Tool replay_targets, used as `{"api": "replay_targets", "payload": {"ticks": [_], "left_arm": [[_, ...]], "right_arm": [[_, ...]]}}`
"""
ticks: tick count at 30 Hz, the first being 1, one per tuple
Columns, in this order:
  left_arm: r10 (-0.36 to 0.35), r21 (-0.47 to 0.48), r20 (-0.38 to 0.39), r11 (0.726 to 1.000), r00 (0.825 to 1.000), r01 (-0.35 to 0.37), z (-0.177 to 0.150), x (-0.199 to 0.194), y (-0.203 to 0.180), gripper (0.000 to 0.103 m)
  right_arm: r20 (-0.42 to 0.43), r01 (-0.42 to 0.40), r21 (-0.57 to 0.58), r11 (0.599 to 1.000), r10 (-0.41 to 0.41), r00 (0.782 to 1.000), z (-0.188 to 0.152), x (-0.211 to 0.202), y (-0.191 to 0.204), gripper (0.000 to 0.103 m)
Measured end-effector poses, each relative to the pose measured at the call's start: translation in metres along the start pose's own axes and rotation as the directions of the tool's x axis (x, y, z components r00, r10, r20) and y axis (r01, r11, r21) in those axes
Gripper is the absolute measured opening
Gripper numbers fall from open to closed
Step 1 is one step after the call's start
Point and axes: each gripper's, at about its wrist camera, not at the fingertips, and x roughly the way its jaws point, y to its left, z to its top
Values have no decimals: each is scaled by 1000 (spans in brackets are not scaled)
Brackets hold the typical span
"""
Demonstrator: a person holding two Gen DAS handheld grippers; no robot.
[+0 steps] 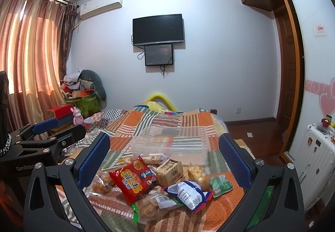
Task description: Organize snacks
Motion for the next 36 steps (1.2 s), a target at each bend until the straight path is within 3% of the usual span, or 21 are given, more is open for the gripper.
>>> {"api": "replay_targets", "payload": {"ticks": [23,28,33,36], "left_arm": [[7,34,12,999,1000,-7,-2,-1,-1,103],[-24,55,-8,998,1000,24,-5,3,1,103],[-11,68,-19,998,1000,12,-5,11,13,103],[14,85,-48,996,999,-9,-8,22,25,95]], "right_arm": [[-16,6,9,1000,-6,1000,-5,4,0,103],[-43,7,20,1000,-6,999,-8,9,-5,103],[-93,0,24,1000,2,996,-17,16,-11,101],[-145,7,16,1000,-5,989,-25,23,-15,95]]}}
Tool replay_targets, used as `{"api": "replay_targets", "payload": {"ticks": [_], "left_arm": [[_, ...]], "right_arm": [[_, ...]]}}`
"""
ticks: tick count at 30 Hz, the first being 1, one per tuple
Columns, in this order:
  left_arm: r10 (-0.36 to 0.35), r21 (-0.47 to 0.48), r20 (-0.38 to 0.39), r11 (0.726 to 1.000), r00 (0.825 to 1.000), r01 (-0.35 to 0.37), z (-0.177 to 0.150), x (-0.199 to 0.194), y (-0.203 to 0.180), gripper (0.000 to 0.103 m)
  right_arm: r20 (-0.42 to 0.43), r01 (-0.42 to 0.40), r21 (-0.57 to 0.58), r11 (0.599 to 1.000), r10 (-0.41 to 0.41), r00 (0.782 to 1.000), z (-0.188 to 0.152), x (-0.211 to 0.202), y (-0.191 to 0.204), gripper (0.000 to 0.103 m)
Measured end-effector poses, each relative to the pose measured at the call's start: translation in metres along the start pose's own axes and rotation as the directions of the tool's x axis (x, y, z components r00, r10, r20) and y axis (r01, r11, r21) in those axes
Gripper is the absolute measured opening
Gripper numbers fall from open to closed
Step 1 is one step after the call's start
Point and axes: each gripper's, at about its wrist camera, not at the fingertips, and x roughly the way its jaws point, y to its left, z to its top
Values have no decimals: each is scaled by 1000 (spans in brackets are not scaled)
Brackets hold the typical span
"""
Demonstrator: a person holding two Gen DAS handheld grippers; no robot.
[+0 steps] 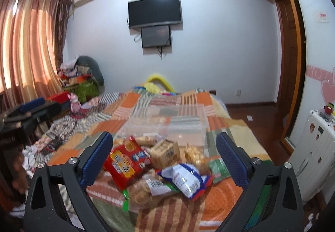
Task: Organize snacks
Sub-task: 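Grasp the white-and-blue bag with the right tool while the left grasps the clear biscuit bag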
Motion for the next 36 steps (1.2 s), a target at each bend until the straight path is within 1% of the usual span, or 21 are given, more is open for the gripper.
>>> {"api": "replay_targets", "payload": {"ticks": [1,3,4,6,8,11,15,19,24,27,31,32,36], "left_arm": [[5,4,-19,1000,1000,-5,-1,6,5,92],[13,10,-59,1000,998,-12,-4,16,14,82],[18,14,-79,1000,997,-17,-7,22,20,79],[12,28,-132,1000,991,-9,-13,36,30,66],[-5,28,-185,1000,983,11,-19,47,38,62],[-44,1,-266,999,963,46,-34,64,50,62],[-40,11,-343,999,939,46,-58,81,56,61],[-64,-27,-438,998,897,58,-87,103,58,61],[-94,-69,-512,995,854,68,-114,123,55,61],[-111,-80,-527,993,842,81,-123,129,50,61],[-129,-85,-564,992,816,98,-133,142,44,61],[-131,-87,-567,991,813,99,-135,143,43,61],[-143,-115,-561,989,815,94,-137,151,44,61]], "right_arm": [[-21,7,-6,1000,-7,1000,-4,3,-1,93],[-57,15,-12,1000,-16,998,-10,9,-5,91],[-78,21,-14,1000,-22,997,-14,12,-7,90],[-110,29,-15,999,-31,993,-19,17,-9,88],[-144,37,-7,999,-37,989,-24,23,-14,85],[-190,44,18,999,-40,981,-28,30,-22,84],[-244,58,52,997,-44,969,-34,41,-30,84],[-303,58,82,995,-30,952,-39,55,-37,84],[-353,65,101,993,-25,935,-45,67,-38,84],[-377,65,114,991,-17,926,-48,74,-39,84],[-402,65,131,989,-8,916,-53,81,-39,83],[-407,62,136,989,-1,914,-53,83,-39,83],[-416,66,135,989,-4,909,-54,90,-38,83]]}}
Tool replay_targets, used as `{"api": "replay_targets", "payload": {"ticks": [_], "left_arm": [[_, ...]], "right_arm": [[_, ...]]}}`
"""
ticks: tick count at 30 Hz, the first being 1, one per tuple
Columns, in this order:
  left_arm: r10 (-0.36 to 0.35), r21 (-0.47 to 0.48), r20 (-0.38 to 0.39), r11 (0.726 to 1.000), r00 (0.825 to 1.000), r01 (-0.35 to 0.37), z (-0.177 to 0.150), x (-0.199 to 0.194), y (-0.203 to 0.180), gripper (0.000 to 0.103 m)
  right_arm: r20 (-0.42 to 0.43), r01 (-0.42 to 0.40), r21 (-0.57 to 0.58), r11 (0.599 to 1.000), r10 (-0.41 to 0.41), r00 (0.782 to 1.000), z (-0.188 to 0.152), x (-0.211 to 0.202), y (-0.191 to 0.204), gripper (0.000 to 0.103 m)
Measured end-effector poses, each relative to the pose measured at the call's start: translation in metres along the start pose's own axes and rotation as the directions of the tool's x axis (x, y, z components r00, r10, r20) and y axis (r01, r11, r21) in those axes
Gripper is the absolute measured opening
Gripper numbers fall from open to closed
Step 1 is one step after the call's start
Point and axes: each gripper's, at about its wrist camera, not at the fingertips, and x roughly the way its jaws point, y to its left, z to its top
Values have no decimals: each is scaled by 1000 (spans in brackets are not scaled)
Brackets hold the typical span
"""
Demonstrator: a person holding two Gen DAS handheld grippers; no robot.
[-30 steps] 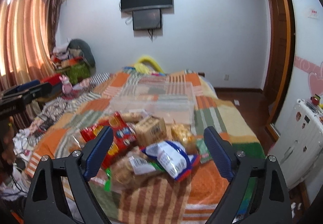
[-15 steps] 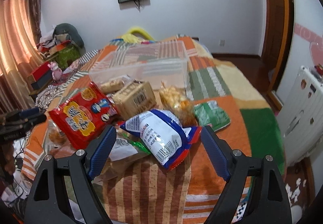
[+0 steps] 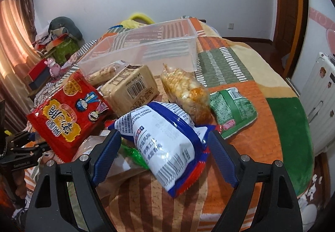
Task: Organize snacks
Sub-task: 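Grasp the white-and-blue bag with the right tool while the left grasps the clear biscuit bag, then carry both bags over the clear box and release them inside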
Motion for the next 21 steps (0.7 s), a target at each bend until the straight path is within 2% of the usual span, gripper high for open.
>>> {"api": "replay_targets", "payload": {"ticks": [1,3,5,6,9,11,16,21], "left_arm": [[2,-6,-2,1000,1000,-2,1,1,1,61],[17,-19,9,1000,1000,-16,2,4,1,59],[46,-16,23,999,999,-46,3,6,0,51],[59,-10,28,998,998,-59,4,6,-1,49],[87,6,36,996,996,-87,5,5,-4,48],[98,22,46,995,994,-99,2,0,-6,48],[112,65,95,991,989,-119,-1,-19,-16,48],[96,53,141,993,985,-104,7,-39,-18,48]], "right_arm": [[-2,2,2,1000,-2,1000,1,1,0,83],[1,-11,7,1000,11,1000,2,3,1,75],[6,-24,5,1000,24,1000,4,4,2,62],[5,-27,6,1000,27,1000,5,4,2,59],[3,-46,24,999,46,999,6,4,0,54],[6,-59,29,998,59,998,5,2,-3,47],[16,-81,28,996,80,997,5,-2,-4,43],[38,-79,2,997,79,996,7,-7,0,42]]}}
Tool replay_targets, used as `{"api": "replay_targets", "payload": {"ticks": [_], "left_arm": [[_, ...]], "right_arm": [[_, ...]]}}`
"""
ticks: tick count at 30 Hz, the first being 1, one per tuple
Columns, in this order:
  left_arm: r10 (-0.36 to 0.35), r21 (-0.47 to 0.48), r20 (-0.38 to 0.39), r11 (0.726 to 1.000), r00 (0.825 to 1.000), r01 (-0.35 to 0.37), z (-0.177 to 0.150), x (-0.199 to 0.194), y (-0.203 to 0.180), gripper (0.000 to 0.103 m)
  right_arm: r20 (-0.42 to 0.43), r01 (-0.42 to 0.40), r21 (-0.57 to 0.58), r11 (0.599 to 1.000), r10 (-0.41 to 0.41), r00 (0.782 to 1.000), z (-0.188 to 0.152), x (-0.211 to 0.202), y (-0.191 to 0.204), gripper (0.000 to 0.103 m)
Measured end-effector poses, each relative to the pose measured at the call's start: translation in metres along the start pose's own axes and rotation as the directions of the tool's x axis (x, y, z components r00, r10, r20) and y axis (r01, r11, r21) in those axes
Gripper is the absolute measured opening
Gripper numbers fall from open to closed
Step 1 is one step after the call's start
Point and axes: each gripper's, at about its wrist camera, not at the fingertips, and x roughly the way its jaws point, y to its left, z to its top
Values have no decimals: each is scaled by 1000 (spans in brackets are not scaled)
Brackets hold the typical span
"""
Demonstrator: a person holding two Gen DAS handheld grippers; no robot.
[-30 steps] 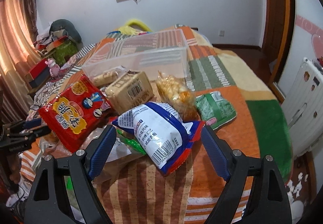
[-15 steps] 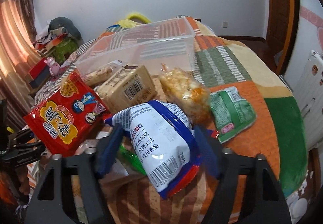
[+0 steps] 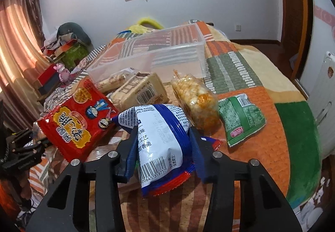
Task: Organize snacks
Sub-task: 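Carry both bags over the clear box and release them inside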
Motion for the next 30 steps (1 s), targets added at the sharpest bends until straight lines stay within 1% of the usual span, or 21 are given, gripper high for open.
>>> {"api": "replay_targets", "payload": {"ticks": [7,12,16,22,30], "left_arm": [[-23,-31,78,999,997,25,25,-24,2,48],[-36,-33,156,999,987,42,53,-38,1,48],[-33,-28,206,999,978,39,74,-39,-1,48],[-60,-29,242,997,968,69,107,-29,-1,48],[-91,-11,250,995,964,97,146,-3,-5,48]], "right_arm": [[57,5,-39,999,-2,998,12,-10,6,42],[111,4,-53,999,2,994,26,-14,7,42],[161,14,-83,996,-1,987,42,-13,13,42],[218,28,-103,994,-5,976,59,-6,16,42],[259,33,-102,994,-6,966,85,5,14,42]]}}
